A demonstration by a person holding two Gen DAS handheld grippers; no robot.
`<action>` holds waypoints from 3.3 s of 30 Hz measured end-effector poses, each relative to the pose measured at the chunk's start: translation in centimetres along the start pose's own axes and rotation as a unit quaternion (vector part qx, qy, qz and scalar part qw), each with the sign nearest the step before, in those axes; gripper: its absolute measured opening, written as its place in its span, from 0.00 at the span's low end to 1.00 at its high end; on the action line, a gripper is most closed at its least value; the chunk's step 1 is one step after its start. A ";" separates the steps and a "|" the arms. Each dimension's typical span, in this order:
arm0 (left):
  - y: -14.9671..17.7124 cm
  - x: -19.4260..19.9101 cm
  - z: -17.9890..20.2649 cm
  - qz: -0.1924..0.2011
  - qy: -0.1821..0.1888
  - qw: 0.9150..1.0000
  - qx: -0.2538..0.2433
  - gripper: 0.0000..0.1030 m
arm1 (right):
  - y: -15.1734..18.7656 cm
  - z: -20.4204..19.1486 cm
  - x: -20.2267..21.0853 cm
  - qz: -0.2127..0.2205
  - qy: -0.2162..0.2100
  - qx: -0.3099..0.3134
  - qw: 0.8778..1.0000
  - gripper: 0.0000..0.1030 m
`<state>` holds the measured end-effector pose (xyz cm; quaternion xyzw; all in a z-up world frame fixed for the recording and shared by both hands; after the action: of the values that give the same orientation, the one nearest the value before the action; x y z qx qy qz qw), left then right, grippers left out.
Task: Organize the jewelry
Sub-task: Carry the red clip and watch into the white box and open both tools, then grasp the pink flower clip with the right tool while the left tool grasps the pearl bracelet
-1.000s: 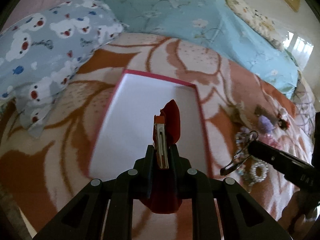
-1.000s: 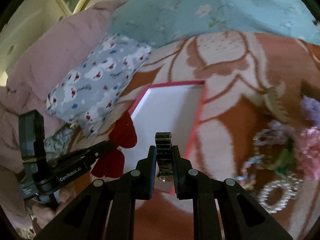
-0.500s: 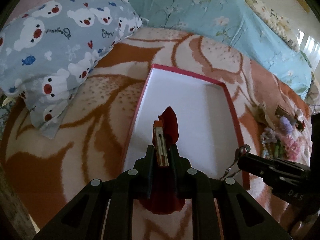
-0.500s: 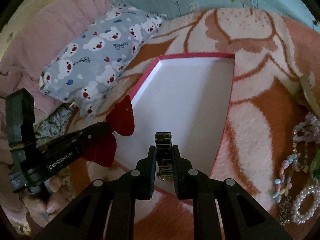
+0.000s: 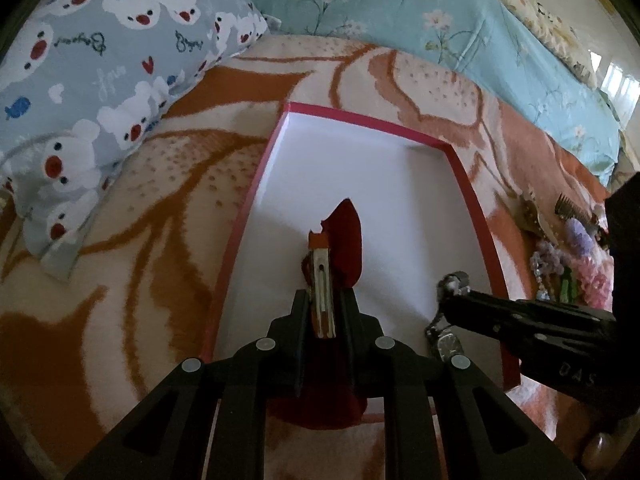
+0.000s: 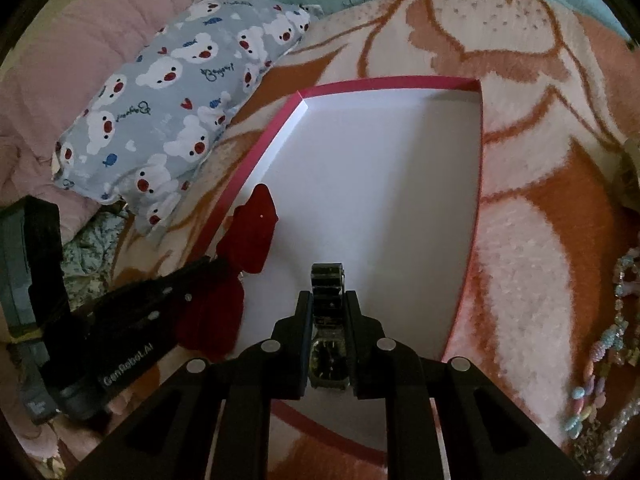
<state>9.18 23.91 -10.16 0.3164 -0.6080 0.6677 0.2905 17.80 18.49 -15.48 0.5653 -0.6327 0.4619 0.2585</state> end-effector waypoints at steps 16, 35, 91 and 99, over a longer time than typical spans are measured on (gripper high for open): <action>0.5 -2.9 0.1 -0.027 0.019 0.999 0.011 0.27 | -0.5 0.4 -1.4 -0.013 0.001 0.001 1.000 0.16; 0.7 -2.6 1.3 -0.042 -0.023 0.999 -0.015 0.51 | -1.3 1.1 3.5 0.033 -0.027 -0.027 0.999 0.31; -1.4 0.1 27.0 -0.040 0.162 0.966 -0.196 0.73 | 1.8 26.5 21.1 0.167 0.099 -0.220 0.956 0.53; -0.8 -4.1 31.5 -0.070 0.181 0.949 -0.249 0.56 | 1.1 27.5 20.9 0.164 0.091 -0.224 0.956 0.54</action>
<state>14.57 -7.35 -10.88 0.1493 -0.6685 0.5194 0.5110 17.40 -15.62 -10.14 0.3368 -0.7775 0.3939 0.3561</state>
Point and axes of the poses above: each gripper's, at about its wrist camera, not at the fingertips, and x roughly against the way its jaws point, z to its right, y to its underside, the point moved 8 cm from there along -x, roughly the way its jaws point, and after that the axes turned 12 degrees about -x, right-handed, at the moved point
